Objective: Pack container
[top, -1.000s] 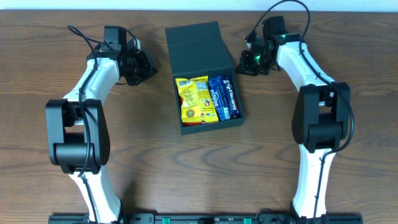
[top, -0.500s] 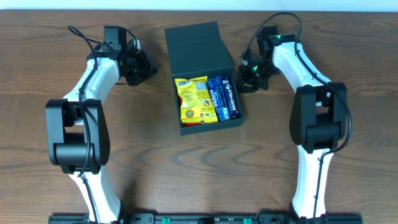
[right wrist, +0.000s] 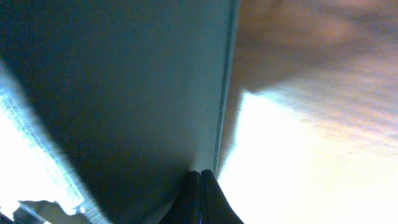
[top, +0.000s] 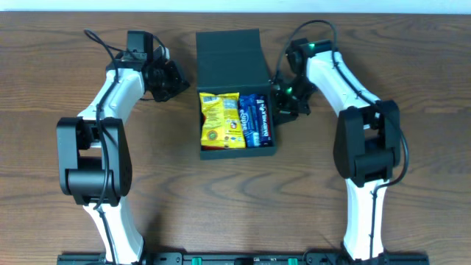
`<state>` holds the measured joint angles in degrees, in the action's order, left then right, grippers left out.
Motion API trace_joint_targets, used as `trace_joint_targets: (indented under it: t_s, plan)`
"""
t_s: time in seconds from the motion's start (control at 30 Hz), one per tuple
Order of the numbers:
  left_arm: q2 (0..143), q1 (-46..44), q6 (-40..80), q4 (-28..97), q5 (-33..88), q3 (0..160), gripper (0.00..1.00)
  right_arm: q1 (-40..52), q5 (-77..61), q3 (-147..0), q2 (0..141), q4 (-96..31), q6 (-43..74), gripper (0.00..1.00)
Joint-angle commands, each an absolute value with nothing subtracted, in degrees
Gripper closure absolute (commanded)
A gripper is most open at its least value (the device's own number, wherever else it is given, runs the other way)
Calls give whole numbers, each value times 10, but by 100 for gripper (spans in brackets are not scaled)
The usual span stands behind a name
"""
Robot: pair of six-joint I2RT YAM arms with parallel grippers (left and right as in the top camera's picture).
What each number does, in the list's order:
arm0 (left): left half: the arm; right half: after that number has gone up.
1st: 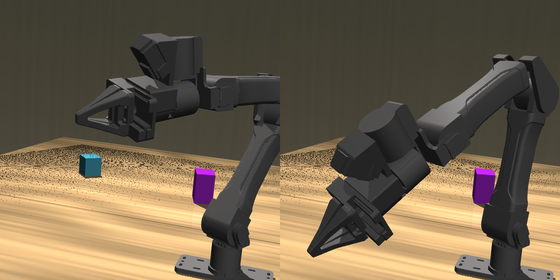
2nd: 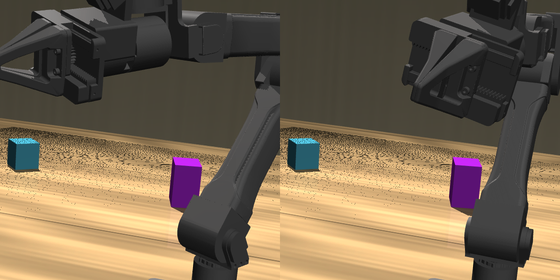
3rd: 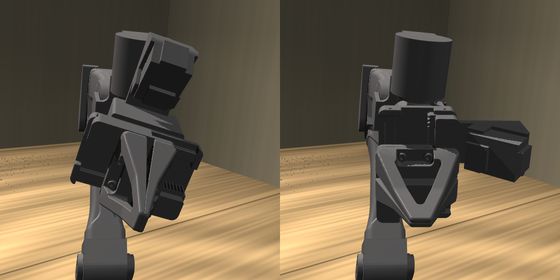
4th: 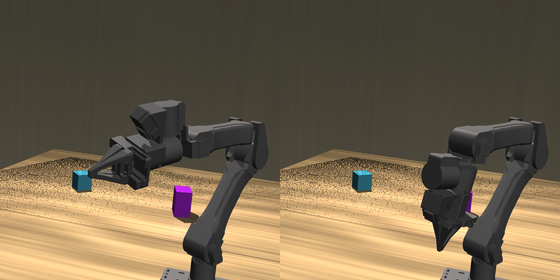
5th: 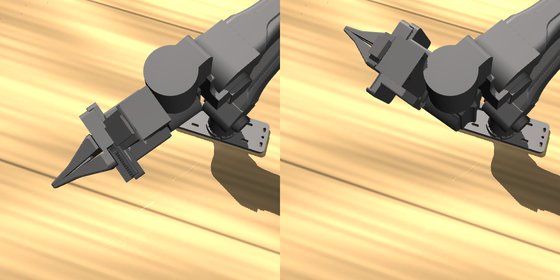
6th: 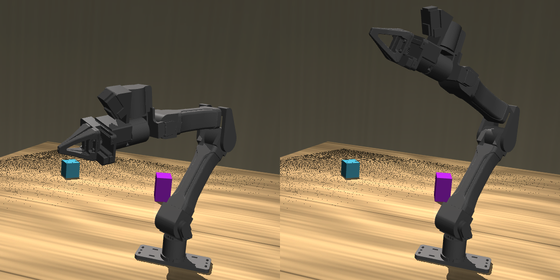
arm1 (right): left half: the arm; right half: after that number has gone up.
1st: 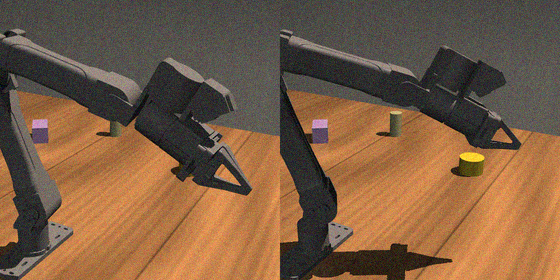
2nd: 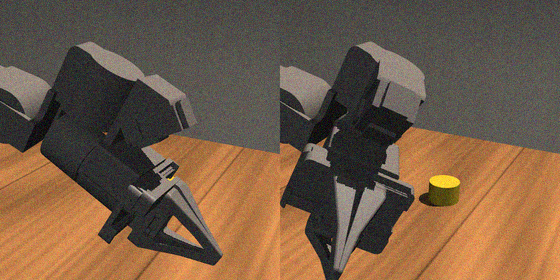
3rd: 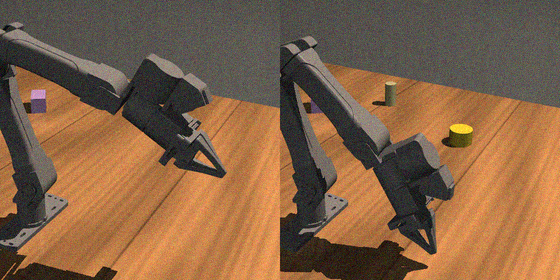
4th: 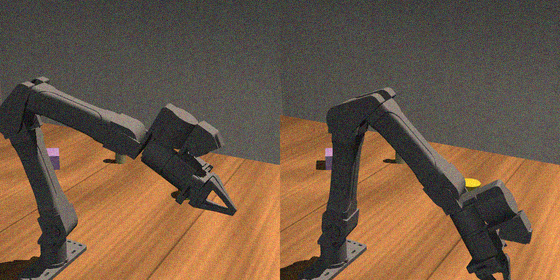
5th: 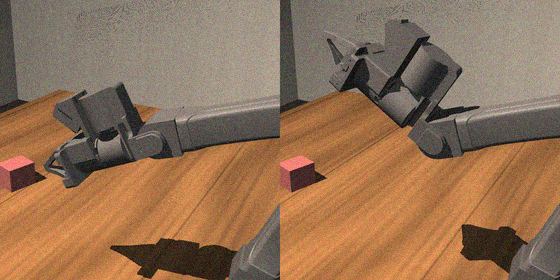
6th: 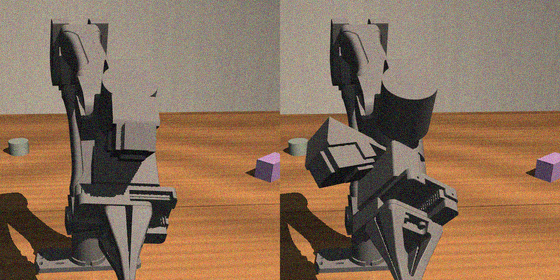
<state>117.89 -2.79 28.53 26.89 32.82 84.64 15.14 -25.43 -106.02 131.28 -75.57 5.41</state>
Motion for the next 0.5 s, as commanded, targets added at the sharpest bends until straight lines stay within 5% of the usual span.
trace_joint_targets:
  t_s: [0.0, 0.23, 0.47]
  plan:
    - [1188, -39, 288, 272, 330, 852, 94, 176, -254, -1060, 1289, -757, 36, 99]
    - [1188, -41, 289, 272, 319, 852, 94, 140, -237, -1060, 1289, -722, 52, 99]
    - [1190, -37, 314, 255, 260, 852, 94, 95, -281, -1060, 1293, -527, 82, 99]
